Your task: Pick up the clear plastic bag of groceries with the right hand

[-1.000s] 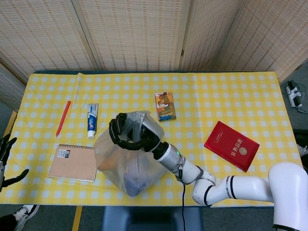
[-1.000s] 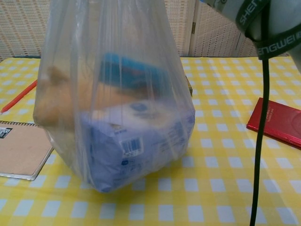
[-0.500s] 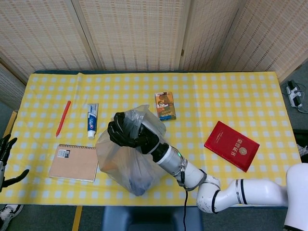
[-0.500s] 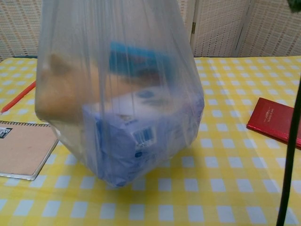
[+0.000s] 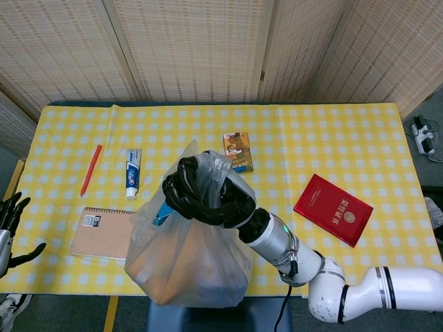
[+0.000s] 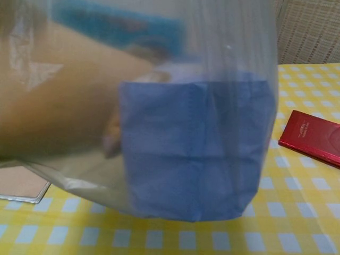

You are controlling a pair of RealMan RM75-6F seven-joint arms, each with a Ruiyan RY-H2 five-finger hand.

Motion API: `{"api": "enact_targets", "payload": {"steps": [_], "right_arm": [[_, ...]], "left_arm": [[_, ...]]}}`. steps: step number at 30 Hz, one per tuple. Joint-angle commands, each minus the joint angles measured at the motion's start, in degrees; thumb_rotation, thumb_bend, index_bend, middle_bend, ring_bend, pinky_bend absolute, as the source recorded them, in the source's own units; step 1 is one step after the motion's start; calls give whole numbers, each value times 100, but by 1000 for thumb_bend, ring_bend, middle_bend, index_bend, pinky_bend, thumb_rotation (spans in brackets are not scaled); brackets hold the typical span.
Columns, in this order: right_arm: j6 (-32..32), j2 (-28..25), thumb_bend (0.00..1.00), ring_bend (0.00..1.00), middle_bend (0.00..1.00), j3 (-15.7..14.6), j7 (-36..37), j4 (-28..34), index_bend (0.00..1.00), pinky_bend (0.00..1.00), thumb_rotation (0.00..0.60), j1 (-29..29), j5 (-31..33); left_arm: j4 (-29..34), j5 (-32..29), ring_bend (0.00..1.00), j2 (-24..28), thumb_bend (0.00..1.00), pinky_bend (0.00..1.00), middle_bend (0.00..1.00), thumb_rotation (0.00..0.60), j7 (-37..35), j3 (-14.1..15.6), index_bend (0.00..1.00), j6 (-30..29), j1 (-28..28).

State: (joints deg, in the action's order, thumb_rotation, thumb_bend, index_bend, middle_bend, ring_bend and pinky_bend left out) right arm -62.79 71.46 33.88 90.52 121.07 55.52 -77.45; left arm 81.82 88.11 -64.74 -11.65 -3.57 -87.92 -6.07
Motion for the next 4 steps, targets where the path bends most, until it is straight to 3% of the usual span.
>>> {"api": "enact_targets", "payload": {"steps": [1,4], "right_arm": [[42,19,471,749,786,-2,8,-59,749,1000,600,-14,13],[95,42,471,747,786,-2,24,-143,748,1000,600,-17,6]], "left_arm": [[-2,2,13,-12,220,0,0,600,10,-4,0,16,-17],[-15,-6,13,-26,220,0,0,600,21,-1,0,55,-37]]}}
